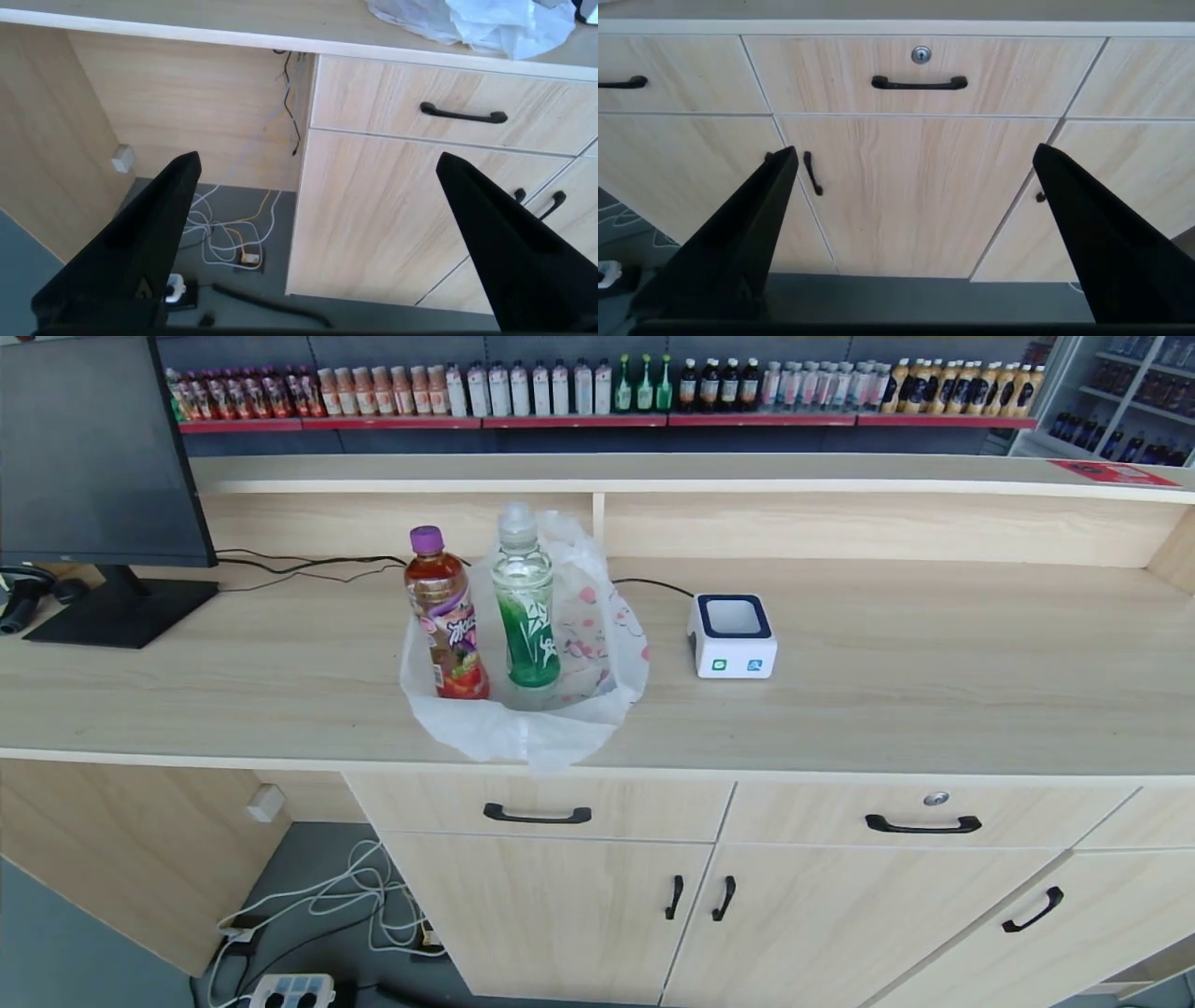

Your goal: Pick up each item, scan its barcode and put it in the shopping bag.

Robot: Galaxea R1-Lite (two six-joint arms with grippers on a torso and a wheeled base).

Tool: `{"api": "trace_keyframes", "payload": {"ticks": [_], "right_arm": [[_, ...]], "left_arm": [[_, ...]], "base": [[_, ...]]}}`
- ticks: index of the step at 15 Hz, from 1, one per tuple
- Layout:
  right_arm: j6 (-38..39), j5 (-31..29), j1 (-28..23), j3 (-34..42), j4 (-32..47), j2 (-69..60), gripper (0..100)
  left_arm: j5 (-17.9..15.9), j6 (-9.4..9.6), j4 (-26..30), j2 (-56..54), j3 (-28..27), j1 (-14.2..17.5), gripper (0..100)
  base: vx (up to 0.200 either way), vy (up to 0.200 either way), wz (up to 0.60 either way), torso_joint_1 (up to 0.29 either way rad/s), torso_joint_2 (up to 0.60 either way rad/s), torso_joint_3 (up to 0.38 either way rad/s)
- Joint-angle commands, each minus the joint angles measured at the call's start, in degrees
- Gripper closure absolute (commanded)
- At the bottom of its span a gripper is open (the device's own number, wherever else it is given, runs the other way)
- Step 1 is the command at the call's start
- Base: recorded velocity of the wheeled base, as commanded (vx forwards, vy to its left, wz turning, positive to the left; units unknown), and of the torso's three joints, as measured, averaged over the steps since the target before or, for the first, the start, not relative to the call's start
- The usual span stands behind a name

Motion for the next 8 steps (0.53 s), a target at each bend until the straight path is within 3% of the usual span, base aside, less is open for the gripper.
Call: {"api": "trace_keyframes", "payload": {"ticks": [1, 8], "right_arm": [[-0.04, -0.02, 0.04, 0.0, -0.01, 0.1, 0], [-0.04, -0.02, 0.04, -0.09, -0.01, 0.1, 0]], "left_arm": [[0.0, 0.0, 0.0, 0.0, 0.0, 0.05, 0], [0.0, -0.09, 0.0, 0.0, 0.0, 0.05, 0]], "base": [[0.0, -0.2, 0.0, 0.002, 0.0, -0.002], [0.0, -0.2, 0.0, 0.004, 0.0, 0.002]]}}
